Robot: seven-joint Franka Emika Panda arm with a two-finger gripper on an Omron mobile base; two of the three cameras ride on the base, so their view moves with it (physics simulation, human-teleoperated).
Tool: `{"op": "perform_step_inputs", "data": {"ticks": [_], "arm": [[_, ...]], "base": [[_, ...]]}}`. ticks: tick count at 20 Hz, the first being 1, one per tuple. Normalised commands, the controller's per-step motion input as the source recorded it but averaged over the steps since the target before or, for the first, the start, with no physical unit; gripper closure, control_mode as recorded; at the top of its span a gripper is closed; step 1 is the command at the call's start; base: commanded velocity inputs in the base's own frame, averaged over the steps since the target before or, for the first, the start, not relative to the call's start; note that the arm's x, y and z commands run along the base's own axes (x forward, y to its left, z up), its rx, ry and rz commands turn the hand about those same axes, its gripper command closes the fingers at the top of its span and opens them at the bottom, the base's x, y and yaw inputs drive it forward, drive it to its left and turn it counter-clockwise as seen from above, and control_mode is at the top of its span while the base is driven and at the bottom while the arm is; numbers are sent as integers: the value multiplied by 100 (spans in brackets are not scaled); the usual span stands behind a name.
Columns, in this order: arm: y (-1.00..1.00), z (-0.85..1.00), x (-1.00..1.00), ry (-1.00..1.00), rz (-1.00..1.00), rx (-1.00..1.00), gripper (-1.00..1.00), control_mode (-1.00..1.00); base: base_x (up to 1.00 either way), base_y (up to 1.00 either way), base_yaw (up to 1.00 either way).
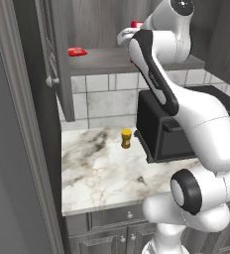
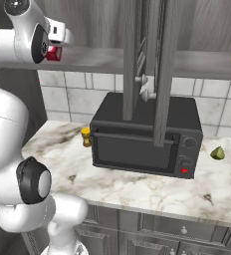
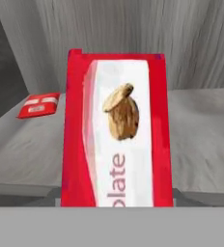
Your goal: Pick the boxed food and cereal from the counter and place them in the cabinets closest to them.
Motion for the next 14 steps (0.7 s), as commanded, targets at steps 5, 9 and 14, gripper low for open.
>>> {"op": "perform_step_inputs", "data": {"ticks": [5, 9, 14], "arm": [[0, 0, 38, 0, -1, 0, 100, -100], [0, -1, 37, 1, -1, 0, 100, -100], [0, 0, 35, 7, -1, 0, 100, -100]], "base": [[0, 0, 0], [0, 0, 0], [0, 0, 0]]}}
